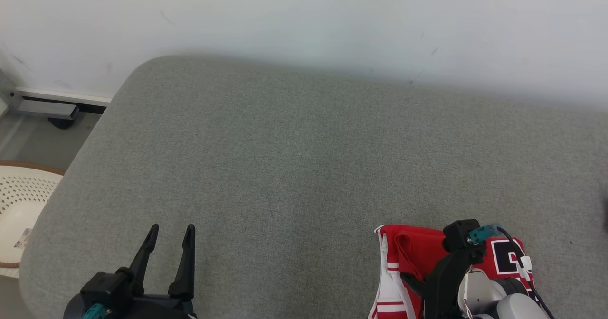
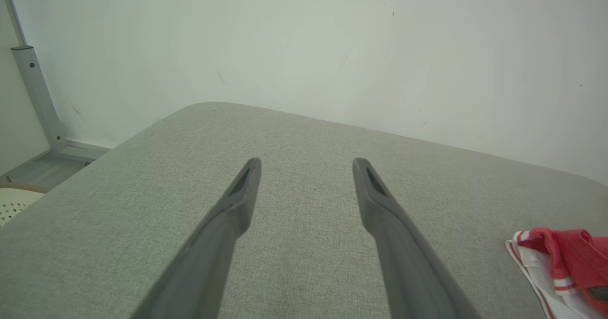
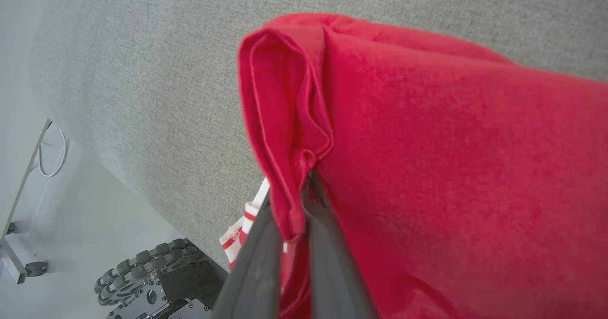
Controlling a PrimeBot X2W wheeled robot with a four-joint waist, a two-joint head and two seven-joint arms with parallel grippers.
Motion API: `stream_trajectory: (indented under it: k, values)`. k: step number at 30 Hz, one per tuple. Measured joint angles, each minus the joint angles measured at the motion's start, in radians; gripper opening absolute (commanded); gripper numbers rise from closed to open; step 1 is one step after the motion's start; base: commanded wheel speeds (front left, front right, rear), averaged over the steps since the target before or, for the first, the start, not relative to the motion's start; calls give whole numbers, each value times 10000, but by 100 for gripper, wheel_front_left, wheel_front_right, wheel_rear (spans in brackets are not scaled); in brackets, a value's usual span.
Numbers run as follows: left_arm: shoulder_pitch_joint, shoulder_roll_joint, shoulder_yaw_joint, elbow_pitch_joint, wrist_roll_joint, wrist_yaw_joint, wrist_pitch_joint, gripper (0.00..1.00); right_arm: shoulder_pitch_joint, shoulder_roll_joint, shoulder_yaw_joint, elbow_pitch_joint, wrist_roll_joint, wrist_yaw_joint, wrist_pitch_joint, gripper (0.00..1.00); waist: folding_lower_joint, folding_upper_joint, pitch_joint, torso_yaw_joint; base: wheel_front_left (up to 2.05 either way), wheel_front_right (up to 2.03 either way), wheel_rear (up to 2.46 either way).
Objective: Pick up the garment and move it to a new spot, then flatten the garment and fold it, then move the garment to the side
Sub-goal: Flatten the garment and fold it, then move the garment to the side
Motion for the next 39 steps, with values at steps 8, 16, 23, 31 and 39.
stream_trajectory:
  k: [8,16,23,31,39]
  values:
    - [-12,-29,56,21,2,-2,0,100,-129,-2,119,-98,571,0,-267,100,0,0,-6,-50,0,0,0]
    - [5,-36,163,-27,33,-4,0,100,-313,4,-719,-1151,694,0,-667,100,0,-1,-62,-232,0,0,0]
    - [72,-52,194,-82,79,-6,0,100,368,2,-2842,-2063,-362,0,-324,100,0,0,-152,-390,0,0,0]
    - [98,-65,190,-92,81,-6,0,100,794,-6,-4286,-2251,-940,0,140,100,-1,0,-103,-663,0,0,0]
    - [83,-79,81,-79,90,-12,0,100,847,-4,-4654,-1503,-757,0,155,100,0,0,-26,-786,0,0,0]
